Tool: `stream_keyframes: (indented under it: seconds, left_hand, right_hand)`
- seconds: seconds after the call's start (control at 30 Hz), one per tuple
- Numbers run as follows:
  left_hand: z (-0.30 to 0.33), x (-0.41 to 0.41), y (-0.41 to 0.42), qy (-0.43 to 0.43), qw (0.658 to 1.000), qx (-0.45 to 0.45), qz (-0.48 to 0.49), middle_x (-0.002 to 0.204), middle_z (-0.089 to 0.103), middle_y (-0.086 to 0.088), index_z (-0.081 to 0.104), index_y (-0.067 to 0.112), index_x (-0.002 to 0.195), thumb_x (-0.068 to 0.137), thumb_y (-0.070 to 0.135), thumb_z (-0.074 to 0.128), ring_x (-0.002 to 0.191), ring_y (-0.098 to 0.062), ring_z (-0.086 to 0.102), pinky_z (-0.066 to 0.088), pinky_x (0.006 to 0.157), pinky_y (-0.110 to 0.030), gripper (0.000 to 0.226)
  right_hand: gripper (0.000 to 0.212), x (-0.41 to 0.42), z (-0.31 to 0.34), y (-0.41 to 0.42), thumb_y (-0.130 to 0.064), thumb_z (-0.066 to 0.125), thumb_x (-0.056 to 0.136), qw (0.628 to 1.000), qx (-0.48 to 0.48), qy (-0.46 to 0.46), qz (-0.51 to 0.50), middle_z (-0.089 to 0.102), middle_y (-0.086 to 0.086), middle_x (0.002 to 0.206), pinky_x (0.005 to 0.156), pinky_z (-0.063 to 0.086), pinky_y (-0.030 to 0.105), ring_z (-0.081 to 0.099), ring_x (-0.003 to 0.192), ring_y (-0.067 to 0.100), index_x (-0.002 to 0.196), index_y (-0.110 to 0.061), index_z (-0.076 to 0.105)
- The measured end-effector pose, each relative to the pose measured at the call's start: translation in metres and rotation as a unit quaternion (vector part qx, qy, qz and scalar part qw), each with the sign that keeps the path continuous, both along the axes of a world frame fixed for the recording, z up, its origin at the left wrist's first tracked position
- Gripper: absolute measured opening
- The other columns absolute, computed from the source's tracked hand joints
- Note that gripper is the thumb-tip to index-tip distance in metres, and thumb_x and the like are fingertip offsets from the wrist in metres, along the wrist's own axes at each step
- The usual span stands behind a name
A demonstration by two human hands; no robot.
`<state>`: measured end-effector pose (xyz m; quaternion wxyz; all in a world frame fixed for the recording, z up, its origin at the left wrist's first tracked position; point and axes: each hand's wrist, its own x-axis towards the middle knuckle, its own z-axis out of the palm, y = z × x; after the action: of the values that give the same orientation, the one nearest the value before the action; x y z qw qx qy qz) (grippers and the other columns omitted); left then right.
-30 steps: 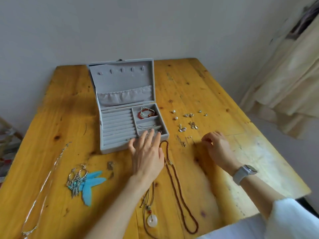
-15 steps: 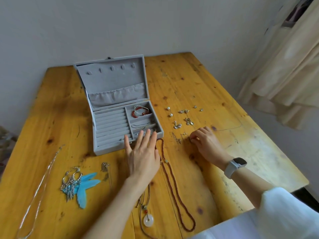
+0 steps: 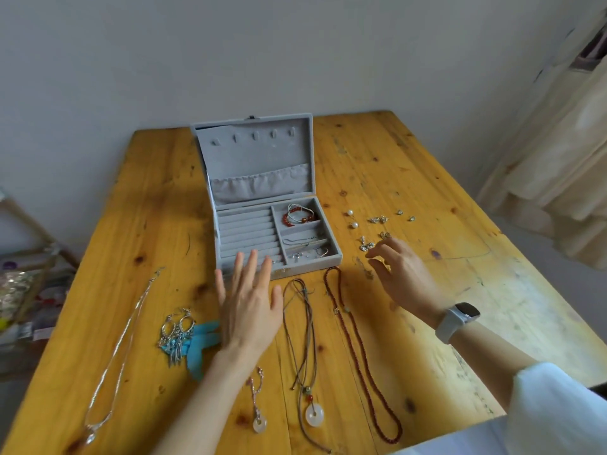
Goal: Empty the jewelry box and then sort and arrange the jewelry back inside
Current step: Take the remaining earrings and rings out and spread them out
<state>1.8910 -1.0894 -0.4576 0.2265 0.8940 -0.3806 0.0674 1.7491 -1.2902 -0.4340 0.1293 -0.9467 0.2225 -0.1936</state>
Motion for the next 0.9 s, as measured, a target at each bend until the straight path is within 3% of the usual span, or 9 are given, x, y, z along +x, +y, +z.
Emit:
stream_keyframes:
  seconds: [0.13,0.33,0.5,0.7,0.8,0.9]
  left_hand:
    - [0.0,0.021,0.031,0.018,0.996,0.049,0.075,0.153,0.016,-0.004,0.023,0.014,0.144,0.095,0.036,0.038,0.142,-0.018,0.005,-0.004,0.113,-0.051,0.056]
    - [0.0,0.021,0.04,0.041,0.995,0.048,0.082,0.146,0.037,-0.001,0.022,0.014,0.145,0.093,0.028,0.044,0.142,-0.019,0.014,0.003,0.11,-0.055,0.058]
    - [0.002,0.022,0.041,0.047,0.993,0.058,0.087,0.149,0.031,0.0,0.017,0.017,0.146,0.096,0.033,0.035,0.142,-0.018,0.011,0.003,0.112,-0.052,0.056]
    - [0.003,0.02,0.042,0.045,0.993,0.071,0.087,0.156,0.006,0.001,0.013,0.018,0.147,0.097,0.036,0.032,0.143,-0.022,0.008,0.006,0.112,-0.05,0.057]
    - [0.002,0.021,0.043,0.041,0.993,0.077,0.082,0.156,0.0,0.004,0.014,0.017,0.147,0.097,0.036,0.033,0.143,-0.022,0.004,0.005,0.112,-0.052,0.056]
    - [0.002,0.021,0.043,0.037,0.992,0.089,0.078,0.155,-0.001,0.005,0.012,0.018,0.147,0.097,0.037,0.03,0.143,-0.021,-0.001,-0.001,0.111,-0.054,0.056]
  right_hand:
    - [0.016,0.046,0.012,0.035,-0.012,0.058,0.088,0.997,-0.005,-0.034,0.063,0.058,0.009,0.103,0.072,0.049,0.028,0.056,0.095,0.025,0.103,-0.009,0.064]
    - [0.029,0.112,0.017,0.074,-0.014,0.048,0.093,0.985,0.006,0.052,0.163,0.055,0.009,0.111,0.077,0.047,0.043,0.045,0.106,0.028,0.119,-0.015,0.06]
    - [0.04,0.125,0.024,0.072,-0.002,0.041,0.091,0.941,-0.122,0.18,0.259,0.05,0.009,0.116,0.07,0.038,0.03,0.04,0.109,0.025,0.128,-0.014,0.051]
    - [0.038,0.122,0.029,0.072,-0.002,0.039,0.093,0.913,-0.191,0.202,0.299,0.049,0.01,0.114,0.07,0.036,0.028,0.04,0.106,0.025,0.128,-0.01,0.05]
    - [0.03,0.124,0.028,0.069,-0.005,0.04,0.094,0.923,-0.163,0.2,0.285,0.052,0.009,0.111,0.075,0.04,0.03,0.043,0.103,0.023,0.12,-0.009,0.055]
    - [0.022,0.13,0.032,0.066,-0.009,0.043,0.094,0.939,-0.061,0.215,0.261,0.056,0.011,0.106,0.078,0.044,0.031,0.05,0.099,0.024,0.108,-0.007,0.059]
